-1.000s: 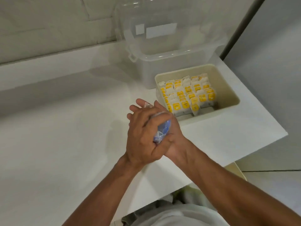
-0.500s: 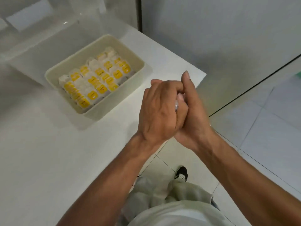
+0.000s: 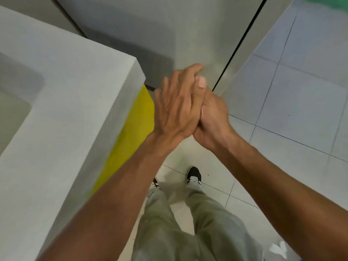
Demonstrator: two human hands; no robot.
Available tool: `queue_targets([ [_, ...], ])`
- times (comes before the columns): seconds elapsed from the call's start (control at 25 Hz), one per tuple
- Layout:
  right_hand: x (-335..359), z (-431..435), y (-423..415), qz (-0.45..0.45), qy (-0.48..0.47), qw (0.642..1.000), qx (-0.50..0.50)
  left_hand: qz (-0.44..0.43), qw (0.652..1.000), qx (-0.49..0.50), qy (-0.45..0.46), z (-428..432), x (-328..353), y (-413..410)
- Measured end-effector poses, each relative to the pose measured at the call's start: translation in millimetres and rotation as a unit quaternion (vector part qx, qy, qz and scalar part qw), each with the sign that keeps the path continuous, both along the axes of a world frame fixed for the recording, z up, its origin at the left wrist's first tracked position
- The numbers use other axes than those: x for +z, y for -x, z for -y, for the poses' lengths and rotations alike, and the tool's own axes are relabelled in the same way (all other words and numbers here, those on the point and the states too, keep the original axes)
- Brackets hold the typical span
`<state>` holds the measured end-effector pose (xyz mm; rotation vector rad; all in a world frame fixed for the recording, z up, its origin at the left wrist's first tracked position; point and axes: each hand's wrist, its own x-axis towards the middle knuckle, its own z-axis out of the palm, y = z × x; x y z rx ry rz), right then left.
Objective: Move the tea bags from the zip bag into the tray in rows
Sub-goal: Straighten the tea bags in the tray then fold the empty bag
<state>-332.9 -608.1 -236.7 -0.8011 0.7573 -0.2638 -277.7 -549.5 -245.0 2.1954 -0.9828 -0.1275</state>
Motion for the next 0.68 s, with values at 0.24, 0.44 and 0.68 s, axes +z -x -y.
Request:
queue_targets([
  [0.24, -181, 70, 1, -0.130, -0.026, 0.988, -0.074, -0.487, 0.866, 0.106, -0.039, 64, -165, 0],
  [0.44, -360, 107, 6, -0.172, 0.000, 0.985, 0.023, -0.583, 0.777, 0.234, -0.026, 90, -327, -29],
  [0.68, -510, 139, -18, -0.270, 0.464, 0.832, 0.138, -0.445, 0.860, 0.140, -0.204, 107, -480, -73],
])
